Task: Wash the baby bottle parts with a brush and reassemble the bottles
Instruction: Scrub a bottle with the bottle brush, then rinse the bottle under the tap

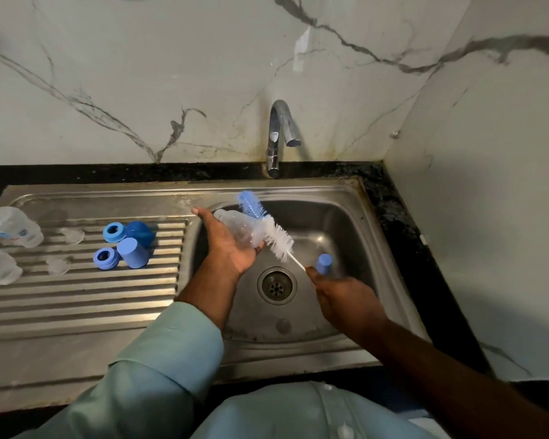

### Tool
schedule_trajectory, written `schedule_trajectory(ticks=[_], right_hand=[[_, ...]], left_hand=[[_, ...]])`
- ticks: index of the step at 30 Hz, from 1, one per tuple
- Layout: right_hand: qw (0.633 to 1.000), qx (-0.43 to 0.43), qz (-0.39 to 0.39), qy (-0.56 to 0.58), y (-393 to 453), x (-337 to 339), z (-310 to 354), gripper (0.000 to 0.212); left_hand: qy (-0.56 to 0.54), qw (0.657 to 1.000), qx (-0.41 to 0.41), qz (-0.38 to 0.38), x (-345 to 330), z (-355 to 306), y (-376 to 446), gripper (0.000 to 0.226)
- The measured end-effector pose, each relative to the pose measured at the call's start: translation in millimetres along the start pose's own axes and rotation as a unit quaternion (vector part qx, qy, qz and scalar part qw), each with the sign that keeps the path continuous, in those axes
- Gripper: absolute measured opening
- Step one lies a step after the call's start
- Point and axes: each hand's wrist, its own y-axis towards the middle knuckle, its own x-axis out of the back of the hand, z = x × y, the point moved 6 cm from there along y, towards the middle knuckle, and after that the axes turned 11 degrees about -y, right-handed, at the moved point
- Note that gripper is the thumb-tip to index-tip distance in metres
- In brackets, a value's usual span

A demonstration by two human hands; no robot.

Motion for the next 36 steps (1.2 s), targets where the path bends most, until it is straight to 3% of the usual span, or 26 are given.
schedule_trajectory(ticks=[3, 6, 9, 12, 13, 16, 19, 25, 30, 33, 36], right_hand=[[0.988, -0.008, -0.141, 0.057, -3, 4, -5, 0.047], [0.975, -0.036, -0.148, 0.163, -15, -1, 3, 0.051], [0.958, -0.087, -0.150, 0.228, -16, 0, -3, 0.048], [0.920, -0.182, -0.143, 0.315, -5, 1, -13, 0.020], [0.903, -0.194, -0.137, 0.356, -6, -2, -14, 0.019], [0.872, -0.201, -0.108, 0.432, -17, -3, -16, 0.047], [0.855, -0.224, -0.107, 0.454, -9, 0, -29, 0.037], [0.906, -0.177, -0.109, 0.368, -44, 0, -67, 0.013], [0.864, -0.277, -0.140, 0.397, -55, -26, -138, 0.029], [0.913, -0.294, -0.122, 0.254, -43, -35, -176, 0.039], [0.957, -0.286, 0.005, 0.054, -23, -46, -206, 0.050]], left_hand=[[0.009, 1.000, -0.026, -0.009, -9, 11, -8, 0.062], [-0.069, 0.995, -0.067, -0.037, -15, 12, -11, 0.043], [-0.068, 0.992, -0.090, -0.053, -14, 25, -12, 0.053], [-0.018, 0.995, -0.069, -0.064, -19, 55, -16, 0.061], [-0.025, 0.996, -0.065, -0.059, -21, 59, -13, 0.060], [-0.067, 0.994, -0.075, -0.040, -30, 63, -5, 0.068], [0.005, 0.996, -0.089, -0.025, -36, 89, -12, 0.064], [-0.042, 0.991, -0.117, -0.055, -50, 83, 0, 0.060], [0.024, 0.983, -0.147, -0.103, -49, 98, 11, 0.069], [0.191, 0.979, -0.059, -0.049, -62, 136, 14, 0.051], [0.310, 0.949, 0.050, -0.015, -73, 185, 15, 0.051]])
